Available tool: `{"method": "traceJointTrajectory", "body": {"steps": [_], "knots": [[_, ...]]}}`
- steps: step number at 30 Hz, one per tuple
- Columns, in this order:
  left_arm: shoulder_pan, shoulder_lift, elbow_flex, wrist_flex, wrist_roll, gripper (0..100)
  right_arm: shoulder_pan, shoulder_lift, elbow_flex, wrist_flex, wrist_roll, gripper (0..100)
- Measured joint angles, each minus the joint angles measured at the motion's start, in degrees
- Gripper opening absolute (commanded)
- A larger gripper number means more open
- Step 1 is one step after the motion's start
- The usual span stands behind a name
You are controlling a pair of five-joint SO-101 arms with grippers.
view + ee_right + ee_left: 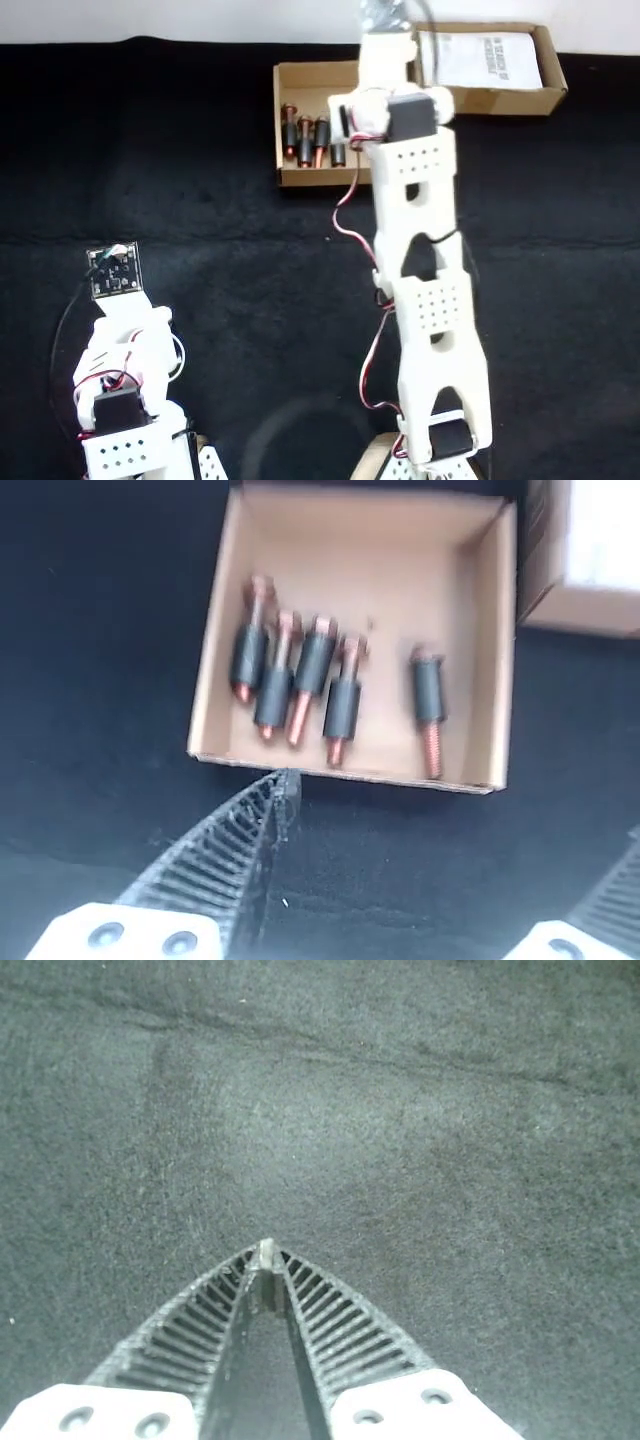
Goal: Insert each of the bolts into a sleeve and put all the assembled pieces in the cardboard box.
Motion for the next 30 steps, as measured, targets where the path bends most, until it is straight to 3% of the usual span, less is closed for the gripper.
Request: {"method": "traceJointTrajectory", "body": {"steps": [17, 23, 30], "knots": [[0.0, 0.0, 0.0, 0.0, 0.0, 1, 0.4, -38.2, 1.6, 0.2, 0.0, 43.5], [0.0, 0.0, 0.0, 1.4, 0.0, 1, 0.4, -60.8, 24.7, 0.2, 0.0, 43.5], [0.0, 0.0, 0.0, 13.1, 0.0, 1, 0.4, -89.9, 59.6, 0.2, 0.0, 43.5]]}}
